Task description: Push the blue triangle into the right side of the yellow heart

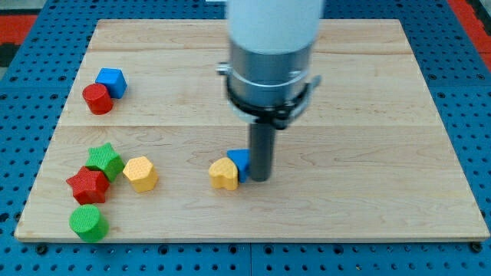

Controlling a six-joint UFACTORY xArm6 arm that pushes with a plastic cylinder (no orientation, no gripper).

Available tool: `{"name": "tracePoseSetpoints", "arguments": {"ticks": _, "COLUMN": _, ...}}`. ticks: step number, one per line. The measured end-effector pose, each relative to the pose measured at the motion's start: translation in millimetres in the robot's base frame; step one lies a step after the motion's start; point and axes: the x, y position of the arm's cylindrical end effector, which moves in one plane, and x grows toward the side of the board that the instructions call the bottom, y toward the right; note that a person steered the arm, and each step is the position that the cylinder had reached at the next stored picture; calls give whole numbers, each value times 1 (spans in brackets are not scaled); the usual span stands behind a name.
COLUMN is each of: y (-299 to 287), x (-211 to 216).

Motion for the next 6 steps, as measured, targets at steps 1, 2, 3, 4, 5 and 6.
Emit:
{"name": "tracePoseSetpoints", "arguments": {"ticks": 1, "y": -48, "x": 18}}
{"name": "tracePoseSetpoints", "arguments": {"ticks": 2, "y": -84, "x": 47}}
{"name": "tracePoseSetpoints", "arguments": {"ticks": 3, "y": -96, "x": 46}}
{"name": "tracePoseSetpoints", "arguments": {"ticks": 4, "y": -62, "x": 49}}
{"name": "tracePoseSetpoints", "arguments": {"ticks": 5, "y": 12, "x": 9}}
{"name": "tracePoseSetpoints", "arguments": {"ticks": 6, "y": 46, "x": -28}}
